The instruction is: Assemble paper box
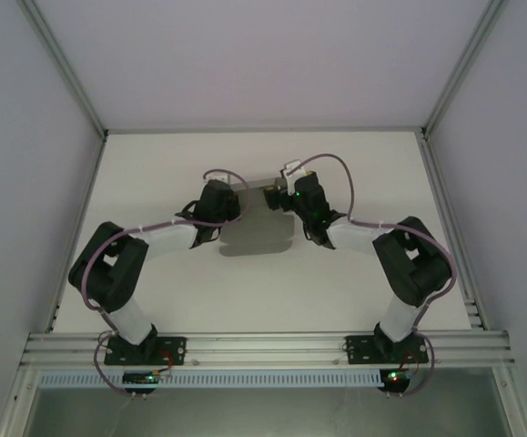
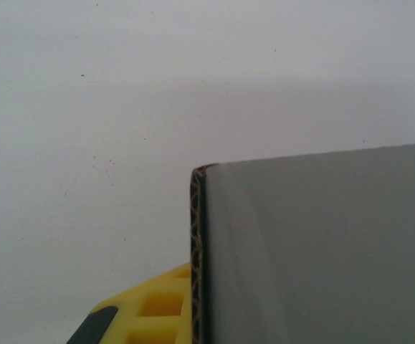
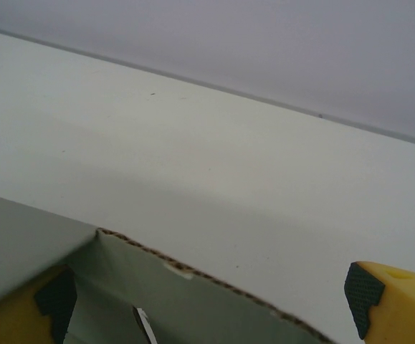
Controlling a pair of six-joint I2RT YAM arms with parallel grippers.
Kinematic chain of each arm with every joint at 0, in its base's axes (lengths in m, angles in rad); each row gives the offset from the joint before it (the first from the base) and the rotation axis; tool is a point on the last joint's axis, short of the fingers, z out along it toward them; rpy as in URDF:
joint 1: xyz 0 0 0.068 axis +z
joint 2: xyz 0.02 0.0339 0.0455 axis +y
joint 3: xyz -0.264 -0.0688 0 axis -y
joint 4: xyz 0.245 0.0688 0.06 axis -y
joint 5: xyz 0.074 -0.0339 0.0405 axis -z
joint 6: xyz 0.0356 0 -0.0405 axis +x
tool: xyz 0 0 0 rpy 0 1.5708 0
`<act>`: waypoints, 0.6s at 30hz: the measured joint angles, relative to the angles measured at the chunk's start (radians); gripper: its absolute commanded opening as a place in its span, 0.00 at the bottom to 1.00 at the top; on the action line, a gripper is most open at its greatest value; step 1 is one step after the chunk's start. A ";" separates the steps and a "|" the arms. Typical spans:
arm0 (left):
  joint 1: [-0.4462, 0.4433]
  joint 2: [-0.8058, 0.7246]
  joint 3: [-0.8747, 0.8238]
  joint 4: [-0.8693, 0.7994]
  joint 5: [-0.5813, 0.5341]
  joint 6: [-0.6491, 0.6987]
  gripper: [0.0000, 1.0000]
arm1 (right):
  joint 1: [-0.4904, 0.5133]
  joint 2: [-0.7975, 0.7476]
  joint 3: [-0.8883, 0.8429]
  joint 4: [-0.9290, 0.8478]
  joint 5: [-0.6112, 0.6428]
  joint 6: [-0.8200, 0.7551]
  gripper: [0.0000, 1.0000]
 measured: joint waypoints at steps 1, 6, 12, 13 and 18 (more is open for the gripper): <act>-0.001 -0.001 0.001 -0.003 -0.004 -0.002 0.00 | 0.007 -0.002 0.000 0.000 0.022 0.000 0.99; -0.011 -0.015 0.023 -0.032 -0.012 -0.008 0.00 | 0.011 -0.086 -0.026 -0.082 0.068 0.004 0.99; -0.010 -0.046 0.029 -0.070 -0.016 0.000 0.00 | -0.074 -0.332 -0.084 -0.389 0.018 0.067 0.99; -0.010 -0.048 0.029 -0.076 -0.016 0.002 0.00 | -0.097 -0.358 -0.092 -0.435 0.003 0.080 0.99; -0.004 -0.056 0.029 -0.106 -0.015 0.011 0.00 | -0.168 -0.371 -0.141 -0.579 -0.055 0.125 0.99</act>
